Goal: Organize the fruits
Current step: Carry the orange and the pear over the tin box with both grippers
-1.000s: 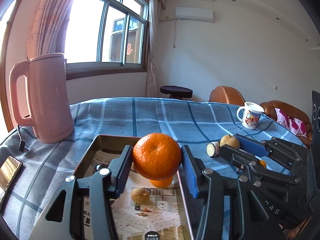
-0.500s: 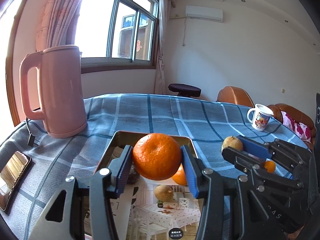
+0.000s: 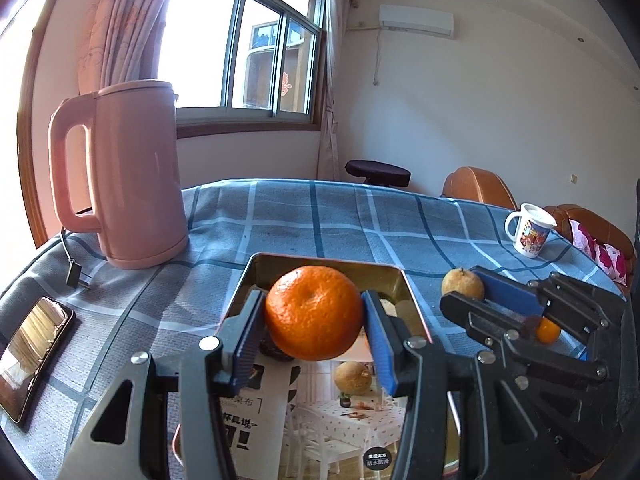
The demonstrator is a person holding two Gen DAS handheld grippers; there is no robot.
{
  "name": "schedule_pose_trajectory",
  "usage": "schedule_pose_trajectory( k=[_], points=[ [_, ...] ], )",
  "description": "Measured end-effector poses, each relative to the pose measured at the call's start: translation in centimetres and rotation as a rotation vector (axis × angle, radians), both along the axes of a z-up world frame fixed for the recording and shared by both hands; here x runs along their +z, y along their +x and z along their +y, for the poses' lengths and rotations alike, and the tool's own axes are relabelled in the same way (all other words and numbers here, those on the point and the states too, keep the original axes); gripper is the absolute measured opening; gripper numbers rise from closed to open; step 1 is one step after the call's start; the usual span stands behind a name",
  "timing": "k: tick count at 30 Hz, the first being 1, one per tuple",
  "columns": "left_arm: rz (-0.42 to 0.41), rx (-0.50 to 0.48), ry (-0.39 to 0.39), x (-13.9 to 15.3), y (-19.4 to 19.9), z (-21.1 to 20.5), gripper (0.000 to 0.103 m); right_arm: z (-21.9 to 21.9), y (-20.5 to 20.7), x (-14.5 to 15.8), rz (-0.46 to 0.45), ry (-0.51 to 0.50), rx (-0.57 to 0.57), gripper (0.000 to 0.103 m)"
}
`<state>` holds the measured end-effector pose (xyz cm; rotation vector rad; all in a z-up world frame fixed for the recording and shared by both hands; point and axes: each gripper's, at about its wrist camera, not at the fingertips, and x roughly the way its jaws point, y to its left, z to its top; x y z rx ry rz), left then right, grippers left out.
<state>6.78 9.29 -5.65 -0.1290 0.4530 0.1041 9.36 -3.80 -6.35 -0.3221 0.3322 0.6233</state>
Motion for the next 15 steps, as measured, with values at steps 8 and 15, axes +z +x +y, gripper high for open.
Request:
schedule_pose_trajectory(
  k=[8, 15],
  points=[
    [0.033, -0.002, -0.007, -0.27, 0.29, 0.42, 0.051, 0.79, -0.18, -0.13, 0.004, -0.017, 0.024, 0.028],
    [0.044, -0.007, -0.017, -0.38, 0.46, 0.51, 0.051, 1.06, 0.13, -0.25, 0.019, -0.021, 0.037, 0.028]
  ],
)
